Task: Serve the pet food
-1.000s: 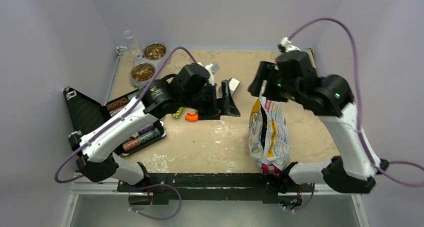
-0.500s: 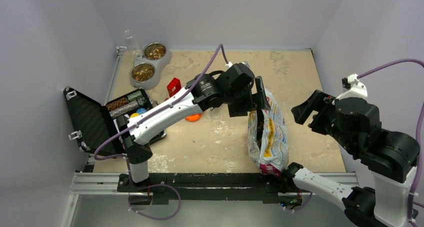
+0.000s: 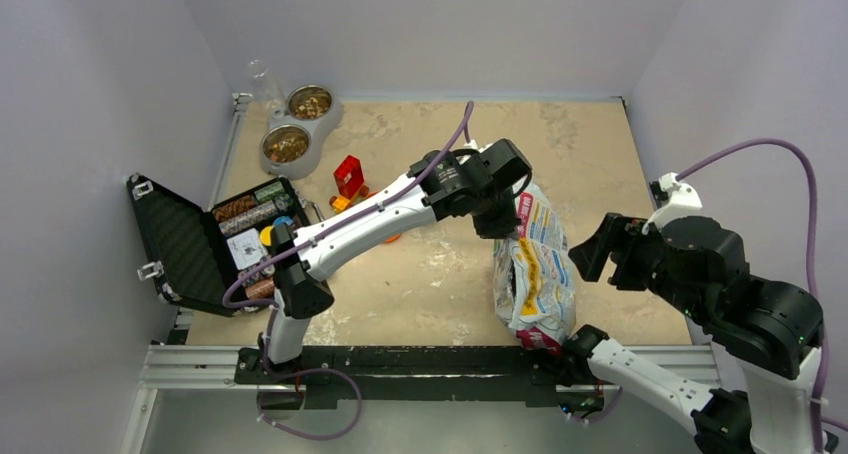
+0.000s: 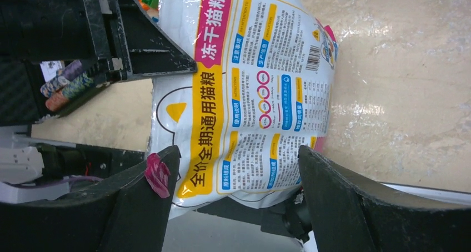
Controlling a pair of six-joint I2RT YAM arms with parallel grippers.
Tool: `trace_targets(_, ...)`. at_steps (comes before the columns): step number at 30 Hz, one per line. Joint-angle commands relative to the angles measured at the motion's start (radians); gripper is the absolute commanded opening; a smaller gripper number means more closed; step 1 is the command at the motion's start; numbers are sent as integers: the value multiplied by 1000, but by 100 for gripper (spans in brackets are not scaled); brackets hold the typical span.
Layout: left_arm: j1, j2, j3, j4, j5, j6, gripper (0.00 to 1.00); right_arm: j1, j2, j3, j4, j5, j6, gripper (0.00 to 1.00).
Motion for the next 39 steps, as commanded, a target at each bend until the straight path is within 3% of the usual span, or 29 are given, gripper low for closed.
trace_targets(1, 21, -1, 67, -39, 29, 136, 0, -2, 6, -41, 95, -111, -84, 81)
trace_targets(6, 57, -185, -80, -49, 30, 496, 0, -1, 16, -122, 187, -248, -147, 83)
trace_targets(10, 123, -433, -257, -76, -9, 678, 0, -2, 30, -162, 316, -381, -186, 84)
trace_targets(13, 224, -564, -313, -86, 66, 802, 0, -2, 82, -164, 373, -414, -193, 84)
trace_targets(20, 318, -560, -295, -108, 201, 1020, 0, -2, 208, -152, 553, -577, -298, 84)
trace_targets(27, 318, -571, -272, 20, 463, 1072, 0, -2, 199, -237, 742, -683, -420, 87)
trace_targets(33, 316, -579, -249, -29, 518, 1076, 0, 6, 207, -288, 809, -818, -472, 87)
trace_targets(39, 316, -617, -354, 62, 607, 1041, 0, 7, 223, -364, 953, -837, -609, 89)
